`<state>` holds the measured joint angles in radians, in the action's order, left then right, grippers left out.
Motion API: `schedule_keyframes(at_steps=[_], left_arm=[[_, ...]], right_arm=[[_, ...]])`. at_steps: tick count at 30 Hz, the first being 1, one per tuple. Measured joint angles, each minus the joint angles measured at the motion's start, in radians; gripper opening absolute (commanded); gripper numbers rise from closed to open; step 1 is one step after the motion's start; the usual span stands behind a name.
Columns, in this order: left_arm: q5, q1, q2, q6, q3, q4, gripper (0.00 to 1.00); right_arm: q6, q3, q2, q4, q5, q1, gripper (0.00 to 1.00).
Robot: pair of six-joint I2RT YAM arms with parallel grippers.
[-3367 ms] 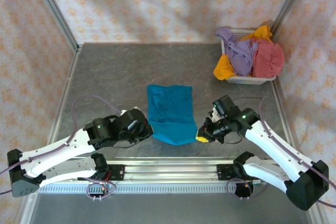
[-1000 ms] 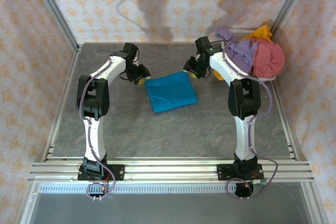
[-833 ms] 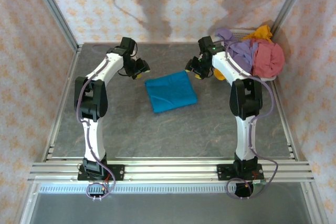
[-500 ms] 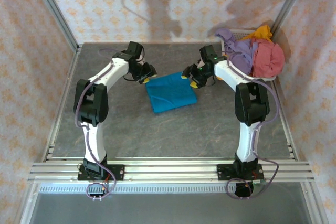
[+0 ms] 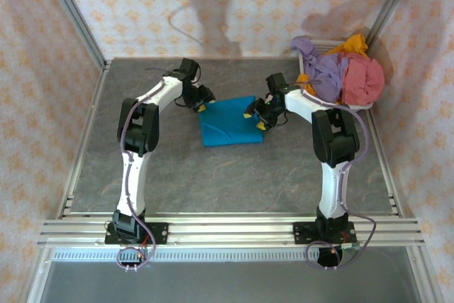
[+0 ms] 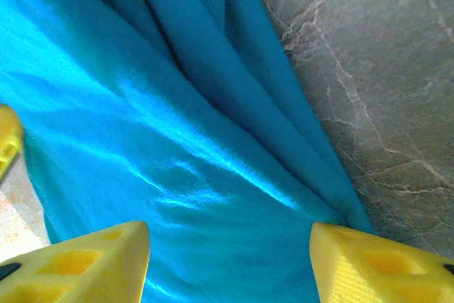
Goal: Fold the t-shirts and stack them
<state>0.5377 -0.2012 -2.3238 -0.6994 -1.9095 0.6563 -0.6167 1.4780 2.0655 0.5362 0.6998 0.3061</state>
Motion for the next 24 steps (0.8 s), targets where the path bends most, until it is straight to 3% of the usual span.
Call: schedule_keyframes(at_steps=[5, 10, 13, 14, 19, 24], left_arm=[[-0.052, 0.005, 0.002, 0.047, -0.103, 0.085, 0.54], [-0.148, -0.046, 0.085, 0.112, -0.132, 0.187, 0.70], [-0.207, -0.111, 0.158, 0.149, -0.127, 0.230, 0.88], [-0.220, -0.134, 0.178, 0.158, -0.122, 0.233, 0.98], [-0.297, -0.256, 0.233, 0.175, -0.096, 0.264, 0.99], [-0.393, -0.337, 0.171, 0.195, -0.111, 0.346, 1.00]], right_arm=[[0.001, -0.046, -0.054, -0.004, -0.006, 0.001, 0.62], [0.013, -0.096, -0.199, 0.027, -0.048, 0.000, 0.62], [0.037, -0.096, -0.289, 0.052, -0.084, -0.005, 0.65], [0.044, -0.097, -0.312, 0.059, -0.095, -0.007, 0.65], [0.099, -0.098, -0.415, 0.120, -0.160, -0.030, 0.67], [0.146, -0.120, -0.467, 0.168, -0.190, -0.055, 0.76]])
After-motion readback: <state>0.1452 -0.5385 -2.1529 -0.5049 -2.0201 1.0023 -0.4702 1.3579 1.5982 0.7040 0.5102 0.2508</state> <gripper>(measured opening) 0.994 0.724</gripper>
